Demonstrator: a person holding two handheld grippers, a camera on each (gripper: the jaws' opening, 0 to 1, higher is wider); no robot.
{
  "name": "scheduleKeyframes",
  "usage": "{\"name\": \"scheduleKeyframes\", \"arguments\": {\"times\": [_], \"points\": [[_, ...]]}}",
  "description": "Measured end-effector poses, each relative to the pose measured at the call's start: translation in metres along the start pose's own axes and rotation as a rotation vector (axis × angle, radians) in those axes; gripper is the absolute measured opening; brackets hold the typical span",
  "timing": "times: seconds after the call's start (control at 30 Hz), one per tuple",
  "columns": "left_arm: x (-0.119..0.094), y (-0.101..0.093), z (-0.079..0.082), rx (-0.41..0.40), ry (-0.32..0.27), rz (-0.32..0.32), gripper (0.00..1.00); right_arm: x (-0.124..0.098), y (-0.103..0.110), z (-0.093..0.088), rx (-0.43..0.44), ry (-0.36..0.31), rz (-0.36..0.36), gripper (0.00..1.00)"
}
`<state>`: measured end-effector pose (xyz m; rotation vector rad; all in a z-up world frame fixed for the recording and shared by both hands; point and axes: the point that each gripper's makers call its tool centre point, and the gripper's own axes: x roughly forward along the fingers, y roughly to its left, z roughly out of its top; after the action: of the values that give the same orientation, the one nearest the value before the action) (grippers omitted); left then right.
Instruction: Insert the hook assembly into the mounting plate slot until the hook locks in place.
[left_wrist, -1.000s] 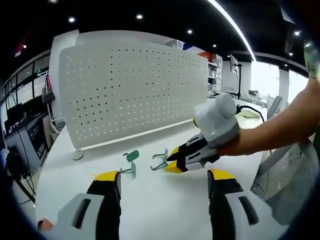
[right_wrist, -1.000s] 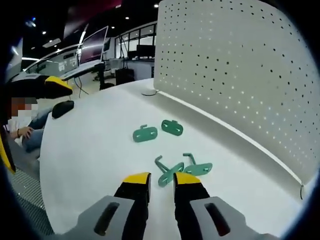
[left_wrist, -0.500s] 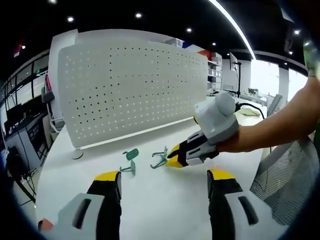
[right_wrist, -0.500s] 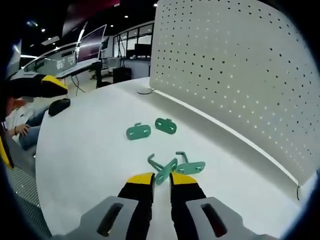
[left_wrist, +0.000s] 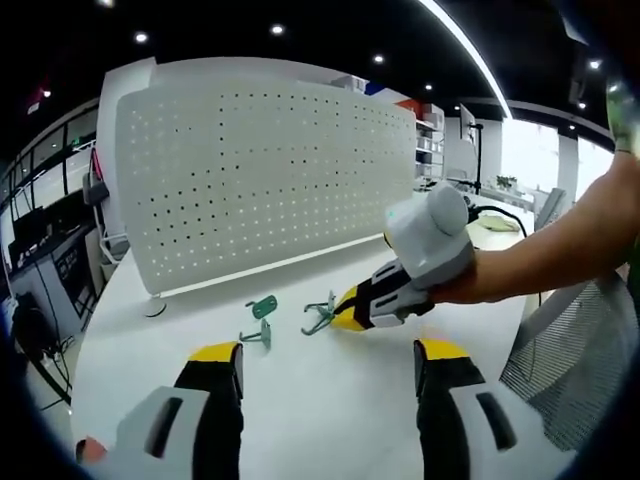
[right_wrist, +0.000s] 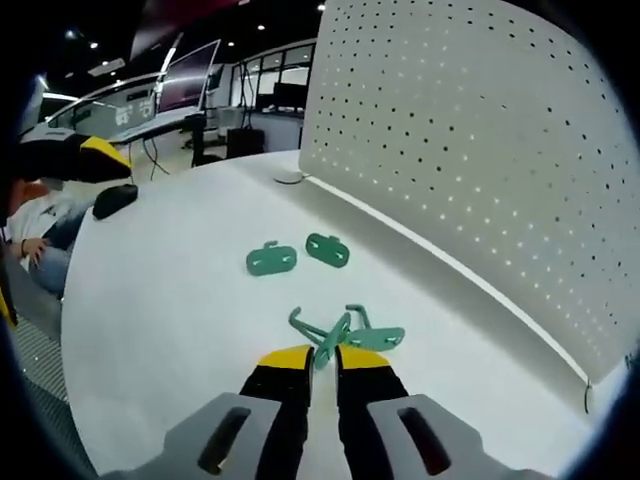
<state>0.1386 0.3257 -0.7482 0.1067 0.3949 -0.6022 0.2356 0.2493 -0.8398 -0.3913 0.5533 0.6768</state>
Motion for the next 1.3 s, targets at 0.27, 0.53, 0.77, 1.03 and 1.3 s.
{"name": "scheduleKeyframes", "arguments": {"times": [0.27, 0.53, 0.77, 1.03, 1.3], "points": [[0.000, 0.001, 0.000, -0.003, 0.000, 0.001, 0.72, 0.001, -0.001, 0.000, -0.013, 0.002, 0.000, 0.05], [0.000, 0.001, 0.000, -0.002, 0.000, 0.002, 0.72, 0.000, -0.002, 0.000, 0.001, -0.003, 0.003, 0.02], [0.000, 0.000, -0.001, 0.002, 0.003, 0.000, 0.71, -0.001, -0.004, -0.001, 0.037, -0.006, 0.009, 0.01], [0.001, -0.001, -0.001, 0.006, 0.003, -0.001, 0.71, -0.005, -0.005, -0.004, 0.148, -0.013, 0.025, 0.01], [0.001, -0.002, -0.001, 0.009, 0.005, -0.004, 0.71, -0.009, -0.007, -0.008, 0.303, -0.032, 0.044, 0.00]]}}
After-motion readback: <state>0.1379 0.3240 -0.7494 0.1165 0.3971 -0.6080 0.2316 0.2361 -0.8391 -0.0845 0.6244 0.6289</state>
